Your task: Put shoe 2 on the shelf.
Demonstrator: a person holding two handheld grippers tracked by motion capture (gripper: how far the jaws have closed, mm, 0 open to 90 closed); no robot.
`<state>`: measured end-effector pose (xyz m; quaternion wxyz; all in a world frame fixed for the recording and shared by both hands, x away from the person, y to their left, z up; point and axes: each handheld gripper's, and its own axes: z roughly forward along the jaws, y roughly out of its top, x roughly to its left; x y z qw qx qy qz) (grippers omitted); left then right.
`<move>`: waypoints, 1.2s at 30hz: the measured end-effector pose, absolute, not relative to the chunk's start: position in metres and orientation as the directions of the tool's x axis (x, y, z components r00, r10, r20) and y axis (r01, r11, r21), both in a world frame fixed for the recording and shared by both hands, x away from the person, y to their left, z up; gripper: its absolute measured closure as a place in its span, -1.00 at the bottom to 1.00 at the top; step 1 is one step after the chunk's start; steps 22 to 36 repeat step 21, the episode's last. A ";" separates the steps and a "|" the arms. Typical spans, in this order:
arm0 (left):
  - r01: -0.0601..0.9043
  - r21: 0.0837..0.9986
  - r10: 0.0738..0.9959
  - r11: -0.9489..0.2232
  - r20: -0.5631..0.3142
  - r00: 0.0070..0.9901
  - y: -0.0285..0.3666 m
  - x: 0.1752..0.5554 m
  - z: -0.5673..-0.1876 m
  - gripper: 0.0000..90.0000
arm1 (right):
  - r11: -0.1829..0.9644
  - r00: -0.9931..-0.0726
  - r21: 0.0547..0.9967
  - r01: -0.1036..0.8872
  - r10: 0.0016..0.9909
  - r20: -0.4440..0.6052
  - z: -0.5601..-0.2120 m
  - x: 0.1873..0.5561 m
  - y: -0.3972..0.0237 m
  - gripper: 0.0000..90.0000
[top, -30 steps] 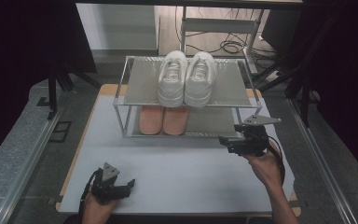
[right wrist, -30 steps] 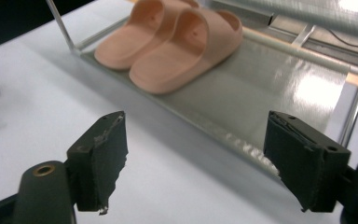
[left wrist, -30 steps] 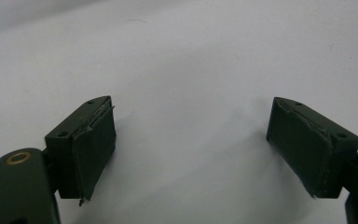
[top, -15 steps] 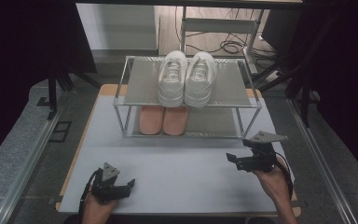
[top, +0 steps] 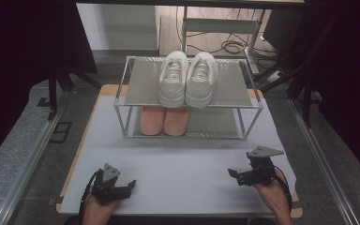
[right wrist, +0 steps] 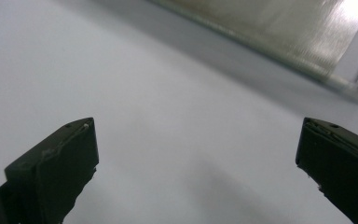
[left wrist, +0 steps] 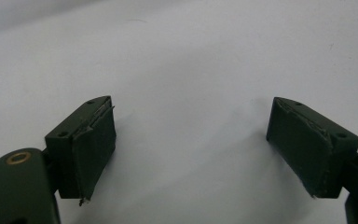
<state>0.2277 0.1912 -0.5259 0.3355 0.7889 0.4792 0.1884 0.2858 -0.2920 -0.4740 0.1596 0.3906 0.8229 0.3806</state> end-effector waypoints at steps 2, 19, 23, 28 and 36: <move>0.630 0.710 0.882 -0.316 -0.024 0.470 0.191 0.228 -0.526 -0.65 | 0.425 -0.639 0.736 0.527 0.769 0.013 -0.482 0.284 -0.291 -1.00; 0.629 0.710 0.883 -0.315 -0.023 0.469 0.191 0.228 -0.526 -0.65 | 0.438 -0.620 0.703 0.561 0.784 0.007 -0.523 0.278 -0.287 -1.00; 0.629 0.710 0.883 -0.316 -0.023 0.469 0.191 0.228 -0.526 -0.65 | 0.439 -0.620 0.702 0.561 0.784 0.005 -0.523 0.278 -0.286 -1.00; 0.629 0.710 0.883 -0.316 -0.023 0.469 0.191 0.228 -0.526 -0.65 | 0.439 -0.620 0.702 0.561 0.784 0.005 -0.523 0.278 -0.286 -1.00; 0.629 0.710 0.883 -0.316 -0.023 0.469 0.191 0.228 -0.526 -0.65 | 0.439 -0.620 0.702 0.561 0.784 0.005 -0.523 0.278 -0.286 -1.00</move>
